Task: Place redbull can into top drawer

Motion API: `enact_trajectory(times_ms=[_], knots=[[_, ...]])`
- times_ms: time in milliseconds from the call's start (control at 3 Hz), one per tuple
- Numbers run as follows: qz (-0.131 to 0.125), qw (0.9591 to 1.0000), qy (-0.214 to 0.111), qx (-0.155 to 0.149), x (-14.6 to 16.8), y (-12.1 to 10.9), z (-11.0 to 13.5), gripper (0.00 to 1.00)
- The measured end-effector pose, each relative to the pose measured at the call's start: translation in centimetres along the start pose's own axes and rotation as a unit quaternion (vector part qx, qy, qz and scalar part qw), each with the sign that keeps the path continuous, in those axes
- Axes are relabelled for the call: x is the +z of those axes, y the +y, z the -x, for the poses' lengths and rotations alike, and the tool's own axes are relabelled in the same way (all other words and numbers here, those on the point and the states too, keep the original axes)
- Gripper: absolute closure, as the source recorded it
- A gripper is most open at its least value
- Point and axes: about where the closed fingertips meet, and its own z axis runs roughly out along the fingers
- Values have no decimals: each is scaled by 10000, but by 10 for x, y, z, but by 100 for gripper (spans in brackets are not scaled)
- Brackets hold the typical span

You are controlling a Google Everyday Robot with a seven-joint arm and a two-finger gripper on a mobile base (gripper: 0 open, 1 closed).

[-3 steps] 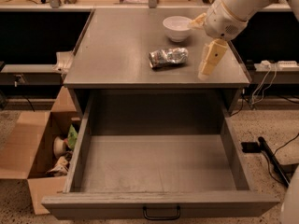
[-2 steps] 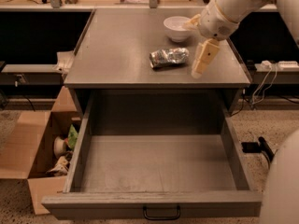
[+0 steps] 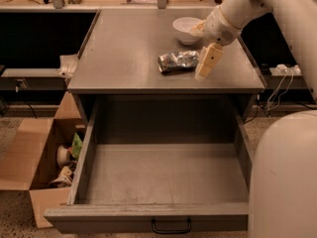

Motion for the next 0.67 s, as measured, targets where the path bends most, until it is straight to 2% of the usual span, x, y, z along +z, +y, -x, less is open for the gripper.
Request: enact_trajectory(times_ms=[667], knots=[[185, 9996, -28, 228, 32, -19, -9, 0]])
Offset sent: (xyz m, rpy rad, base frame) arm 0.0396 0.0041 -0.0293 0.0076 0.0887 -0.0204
